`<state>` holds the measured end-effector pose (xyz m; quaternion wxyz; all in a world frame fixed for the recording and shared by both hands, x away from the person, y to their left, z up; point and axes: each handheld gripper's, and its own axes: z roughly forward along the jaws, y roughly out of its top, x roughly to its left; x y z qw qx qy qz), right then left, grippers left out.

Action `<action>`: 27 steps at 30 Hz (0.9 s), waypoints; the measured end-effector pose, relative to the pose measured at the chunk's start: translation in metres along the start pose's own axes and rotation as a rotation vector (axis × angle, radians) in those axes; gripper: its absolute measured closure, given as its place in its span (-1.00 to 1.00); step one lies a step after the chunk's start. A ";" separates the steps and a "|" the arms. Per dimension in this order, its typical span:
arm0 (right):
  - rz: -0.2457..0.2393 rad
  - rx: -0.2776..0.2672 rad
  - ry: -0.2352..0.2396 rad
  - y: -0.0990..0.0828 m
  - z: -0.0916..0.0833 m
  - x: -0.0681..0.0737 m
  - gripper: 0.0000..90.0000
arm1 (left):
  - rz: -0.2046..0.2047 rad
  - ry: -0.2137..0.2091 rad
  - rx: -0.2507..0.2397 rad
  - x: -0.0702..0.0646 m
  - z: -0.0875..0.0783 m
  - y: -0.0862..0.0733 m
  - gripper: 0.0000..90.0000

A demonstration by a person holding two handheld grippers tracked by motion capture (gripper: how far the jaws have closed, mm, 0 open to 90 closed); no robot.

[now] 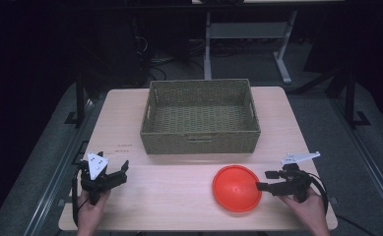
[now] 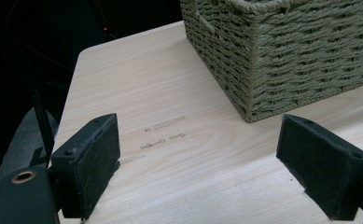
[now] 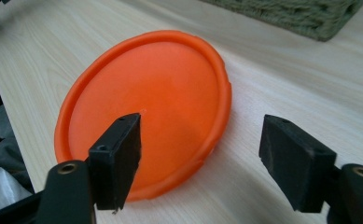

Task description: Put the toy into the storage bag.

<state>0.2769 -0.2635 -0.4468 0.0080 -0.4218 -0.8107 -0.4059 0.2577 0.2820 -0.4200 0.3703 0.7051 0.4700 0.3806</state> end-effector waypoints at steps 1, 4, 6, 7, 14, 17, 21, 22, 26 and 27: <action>0.000 0.000 0.000 0.000 0.000 0.000 -0.26 | 0.003 0.003 0.001 0.000 0.000 0.000 -0.71; 0.036 0.036 0.002 0.005 0.007 -0.005 -0.16 | 0.008 0.002 0.002 0.000 -0.001 -0.001 -0.71; 0.044 0.052 0.010 0.007 0.011 -0.006 -0.10 | 0.003 0.001 0.002 0.000 0.000 -0.001 -0.71; 0.044 0.052 0.010 0.007 0.011 -0.006 -0.10 | 0.003 0.001 0.002 0.000 0.000 -0.001 -0.71; 0.044 0.114 0.001 0.013 0.024 -0.010 0.12 | 0.012 0.002 0.004 -0.002 0.000 0.000 -0.71; 0.047 0.117 0.008 0.013 0.026 -0.010 0.12 | 0.019 0.001 0.000 -0.002 0.001 0.000 -0.71; 0.052 0.109 0.019 0.015 0.028 -0.012 0.17 | 0.020 0.006 0.000 -0.002 0.000 0.000 -0.71; 0.051 0.106 0.024 0.015 0.029 -0.012 0.18 | 0.020 0.006 0.000 -0.002 0.000 0.000 -0.71; 0.049 0.112 0.037 0.014 0.033 -0.012 0.28 | 0.026 0.000 0.008 -0.003 0.001 0.000 -0.71; 0.049 0.112 0.037 0.014 0.033 -0.012 0.28 | 0.026 0.000 0.008 -0.003 0.001 0.000 -0.71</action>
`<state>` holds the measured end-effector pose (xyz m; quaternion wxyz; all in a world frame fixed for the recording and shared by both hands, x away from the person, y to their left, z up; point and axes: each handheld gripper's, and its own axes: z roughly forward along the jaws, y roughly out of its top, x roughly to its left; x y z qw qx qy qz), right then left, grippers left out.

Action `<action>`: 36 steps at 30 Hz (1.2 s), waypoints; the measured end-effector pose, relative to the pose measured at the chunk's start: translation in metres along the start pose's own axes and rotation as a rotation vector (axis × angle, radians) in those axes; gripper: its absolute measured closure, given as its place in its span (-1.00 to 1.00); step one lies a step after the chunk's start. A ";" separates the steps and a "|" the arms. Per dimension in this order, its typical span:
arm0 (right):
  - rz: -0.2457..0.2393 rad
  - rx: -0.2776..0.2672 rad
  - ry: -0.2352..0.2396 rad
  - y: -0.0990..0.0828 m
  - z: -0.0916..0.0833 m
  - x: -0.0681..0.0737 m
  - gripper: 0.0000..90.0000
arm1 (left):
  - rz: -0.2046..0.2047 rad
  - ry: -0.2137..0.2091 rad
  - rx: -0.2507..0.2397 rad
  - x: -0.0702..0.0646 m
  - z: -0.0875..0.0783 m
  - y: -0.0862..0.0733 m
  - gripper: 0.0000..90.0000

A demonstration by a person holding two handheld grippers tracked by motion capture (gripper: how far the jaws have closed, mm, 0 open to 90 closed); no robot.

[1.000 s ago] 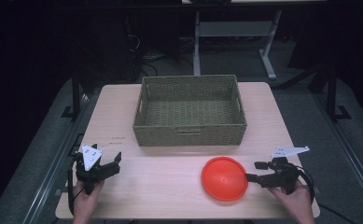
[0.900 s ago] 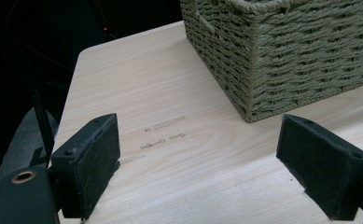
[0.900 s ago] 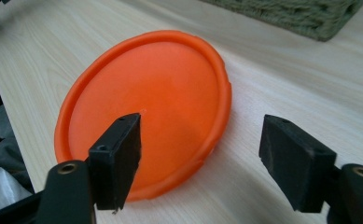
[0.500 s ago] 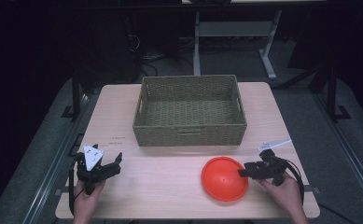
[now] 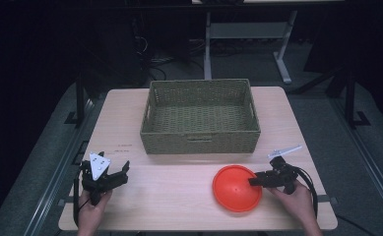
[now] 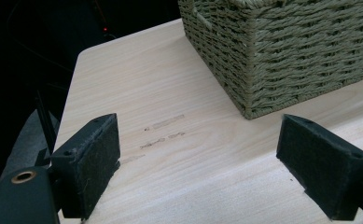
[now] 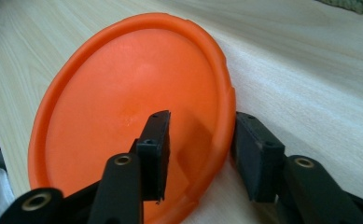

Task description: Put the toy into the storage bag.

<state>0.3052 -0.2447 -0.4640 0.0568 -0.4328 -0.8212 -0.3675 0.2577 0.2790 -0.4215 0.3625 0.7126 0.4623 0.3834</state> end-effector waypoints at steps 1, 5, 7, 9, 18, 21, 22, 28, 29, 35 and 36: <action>-0.006 0.001 -0.012 0.000 0.001 0.001 0.34 | 0.003 0.000 -0.006 0.000 0.000 0.000 -0.71; 0.011 0.002 -0.011 0.000 0.001 -0.001 0.43 | 0.009 0.000 -0.002 0.000 0.000 0.001 -0.71; 0.021 -0.001 -0.005 0.000 0.001 -0.003 0.47 | 0.011 -0.002 0.001 -0.001 0.000 0.001 -0.71; 0.022 -0.001 -0.005 0.000 0.001 -0.003 0.49 | 0.013 -0.002 -0.003 -0.001 0.000 0.001 -0.71; 0.027 -0.077 0.054 0.001 -0.016 0.002 0.79 | 0.009 0.002 -0.003 0.000 0.000 0.000 -0.71; 0.003 -0.079 0.042 0.005 -0.020 0.008 0.81 | 0.009 0.005 -0.003 0.001 -0.001 0.000 -0.71; 0.003 -0.079 0.042 0.005 -0.020 0.008 0.81 | 0.007 0.005 -0.004 0.001 -0.001 -0.001 -0.71; -0.058 -0.084 0.035 0.022 -0.028 0.029 0.82 | 0.000 0.008 0.000 0.001 -0.001 -0.001 -0.71; -0.069 -0.085 0.037 0.025 -0.030 0.032 0.82 | 0.001 0.008 0.000 0.001 -0.001 -0.001 -0.71; -0.100 -0.113 0.032 0.041 -0.042 0.043 0.82 | -0.008 0.007 -0.008 0.002 -0.003 -0.001 -0.71; -0.100 -0.113 0.032 0.041 -0.042 0.043 0.82 | -0.010 0.007 -0.010 0.002 -0.002 -0.002 -0.71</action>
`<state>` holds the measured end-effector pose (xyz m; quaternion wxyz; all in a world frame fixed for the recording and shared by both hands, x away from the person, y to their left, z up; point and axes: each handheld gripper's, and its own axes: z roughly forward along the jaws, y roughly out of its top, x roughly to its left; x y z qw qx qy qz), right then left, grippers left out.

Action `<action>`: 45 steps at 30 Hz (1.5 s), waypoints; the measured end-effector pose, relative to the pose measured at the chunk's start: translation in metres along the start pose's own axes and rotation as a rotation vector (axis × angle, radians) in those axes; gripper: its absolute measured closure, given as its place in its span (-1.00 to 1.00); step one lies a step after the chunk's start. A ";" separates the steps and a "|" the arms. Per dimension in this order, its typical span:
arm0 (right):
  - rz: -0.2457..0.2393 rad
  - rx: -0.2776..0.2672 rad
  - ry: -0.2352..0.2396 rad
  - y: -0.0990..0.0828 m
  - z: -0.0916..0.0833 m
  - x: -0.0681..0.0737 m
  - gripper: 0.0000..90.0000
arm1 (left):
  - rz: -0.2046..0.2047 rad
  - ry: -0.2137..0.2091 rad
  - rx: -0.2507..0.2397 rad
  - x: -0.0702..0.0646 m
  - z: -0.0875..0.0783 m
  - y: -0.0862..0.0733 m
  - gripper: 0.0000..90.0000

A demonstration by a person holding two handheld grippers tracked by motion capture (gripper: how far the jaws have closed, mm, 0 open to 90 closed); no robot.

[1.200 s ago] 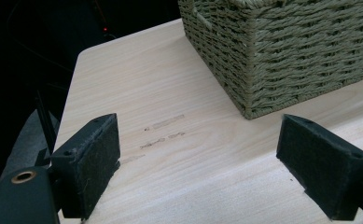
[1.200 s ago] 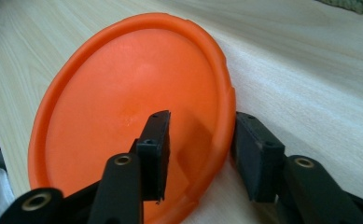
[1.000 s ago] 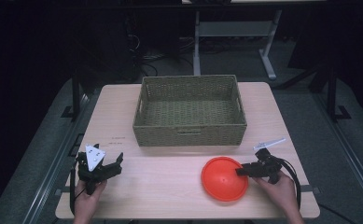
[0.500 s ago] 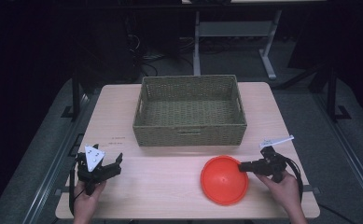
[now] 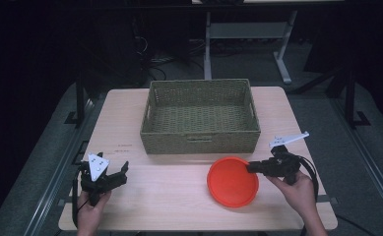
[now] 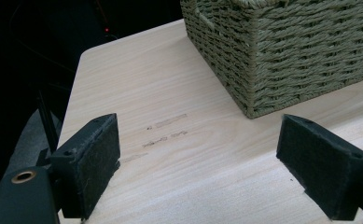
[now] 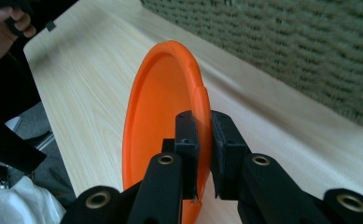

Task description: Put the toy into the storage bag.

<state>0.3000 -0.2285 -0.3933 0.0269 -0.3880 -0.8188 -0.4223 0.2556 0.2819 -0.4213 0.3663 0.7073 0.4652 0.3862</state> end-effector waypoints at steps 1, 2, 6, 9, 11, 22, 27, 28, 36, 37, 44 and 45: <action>-0.005 -0.007 -0.001 0.005 -0.003 0.002 0.82 | 0.000 0.003 0.001 0.000 0.000 0.000 -0.71; -0.005 -0.007 -0.001 0.005 -0.003 0.002 0.82 | 0.000 0.003 0.001 0.000 0.000 0.000 -0.71; -0.030 -0.012 0.001 0.018 -0.009 0.008 0.82 | 0.001 0.005 0.002 0.000 0.000 0.000 -0.71; -0.042 -0.017 0.018 0.028 -0.012 0.011 0.82 | 0.003 0.002 0.005 0.000 0.001 0.000 -0.71; -0.049 -0.026 0.020 0.038 -0.016 0.014 0.82 | 0.005 0.004 0.008 0.001 0.001 -0.001 -0.71; -0.072 -0.049 0.057 0.075 -0.022 0.017 0.82 | 0.013 0.000 0.008 0.001 0.001 -0.001 -0.71; -0.073 -0.061 0.070 0.092 -0.023 0.019 0.82 | 0.017 -0.001 0.008 0.002 0.001 -0.001 -0.71; -0.073 -0.064 0.073 0.095 -0.022 0.018 0.82 | 0.020 -0.001 0.013 0.002 0.001 -0.001 -0.71; -0.061 -0.071 0.093 0.120 -0.021 0.012 0.81 | 0.022 -0.003 0.015 0.002 0.001 -0.001 -0.71; -0.059 -0.075 0.090 0.122 -0.021 0.011 0.82 | 0.022 -0.003 0.015 0.002 0.001 -0.001 -0.71; -0.041 -0.090 0.100 0.142 -0.021 0.007 0.82 | 0.016 0.001 0.015 0.003 0.000 -0.001 -0.71; -0.046 -0.092 0.103 0.145 -0.021 0.006 0.81 | 0.014 0.001 0.009 0.003 0.000 -0.001 -0.71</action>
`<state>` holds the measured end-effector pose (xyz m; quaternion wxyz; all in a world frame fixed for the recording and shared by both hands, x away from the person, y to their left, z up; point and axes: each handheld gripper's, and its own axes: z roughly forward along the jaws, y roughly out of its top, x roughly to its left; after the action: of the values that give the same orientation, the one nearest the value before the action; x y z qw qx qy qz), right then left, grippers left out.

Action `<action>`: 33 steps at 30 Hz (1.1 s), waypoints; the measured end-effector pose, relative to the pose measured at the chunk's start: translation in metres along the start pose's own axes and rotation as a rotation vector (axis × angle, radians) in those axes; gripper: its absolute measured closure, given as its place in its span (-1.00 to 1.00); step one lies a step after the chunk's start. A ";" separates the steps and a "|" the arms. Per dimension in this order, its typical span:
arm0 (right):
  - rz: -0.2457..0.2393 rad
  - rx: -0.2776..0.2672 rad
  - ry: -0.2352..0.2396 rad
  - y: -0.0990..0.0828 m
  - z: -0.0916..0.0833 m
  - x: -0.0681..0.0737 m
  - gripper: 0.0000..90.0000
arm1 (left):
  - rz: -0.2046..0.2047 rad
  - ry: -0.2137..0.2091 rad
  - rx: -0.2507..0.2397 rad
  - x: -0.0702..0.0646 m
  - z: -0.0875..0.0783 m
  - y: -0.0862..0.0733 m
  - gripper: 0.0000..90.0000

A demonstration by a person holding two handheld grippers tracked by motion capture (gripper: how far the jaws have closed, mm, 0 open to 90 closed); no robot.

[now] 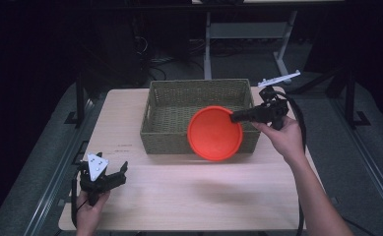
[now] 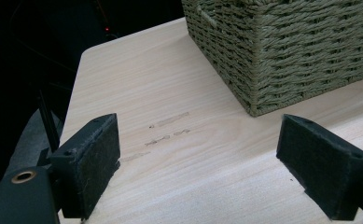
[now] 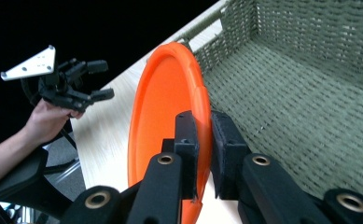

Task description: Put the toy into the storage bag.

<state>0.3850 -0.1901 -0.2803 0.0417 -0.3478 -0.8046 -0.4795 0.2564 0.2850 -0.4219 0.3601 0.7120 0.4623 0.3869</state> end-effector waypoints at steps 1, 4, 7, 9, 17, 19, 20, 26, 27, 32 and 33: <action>0.000 0.000 0.000 0.000 0.000 0.000 0.81 | 0.001 0.001 0.000 0.000 0.000 0.000 -0.71; 0.008 -0.002 0.000 0.008 0.002 -0.002 0.81 | 0.001 0.000 -0.001 0.000 0.000 0.000 -0.71; 0.010 0.000 -0.005 0.015 0.005 -0.004 0.81 | 0.001 -0.001 -0.002 0.000 0.000 0.000 -0.71; 0.014 0.004 -0.008 0.019 0.006 -0.005 0.81 | 0.001 0.000 0.003 0.001 0.000 0.000 -0.71; 0.043 0.006 -0.010 0.027 0.010 -0.016 0.81 | -0.001 -0.001 0.003 0.000 0.000 0.000 -0.71; 0.053 0.008 -0.014 0.030 0.011 -0.019 0.81 | 0.004 -0.005 0.006 -0.001 0.000 0.000 -0.71; 0.059 0.009 -0.019 0.032 0.012 -0.021 0.81 | 0.004 -0.005 -0.005 -0.002 0.000 0.000 -0.71; 0.080 0.003 -0.026 0.037 0.016 -0.028 0.81 | 0.008 -0.009 0.005 -0.001 0.000 0.000 -0.71; 0.080 0.003 -0.026 0.037 0.016 -0.028 0.81 | 0.008 -0.009 0.005 -0.001 0.000 0.000 -0.71; 0.099 -0.003 -0.044 0.044 0.019 -0.034 0.81 | 0.011 -0.012 0.000 -0.002 0.000 0.000 -0.71; 0.099 -0.003 -0.044 0.044 0.019 -0.034 0.81 | 0.011 -0.012 0.000 -0.002 0.000 0.000 -0.71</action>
<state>0.4420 -0.1793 -0.2718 0.0472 -0.3975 -0.7866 -0.4701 0.2561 0.2829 -0.4225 0.3608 0.7167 0.4565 0.3845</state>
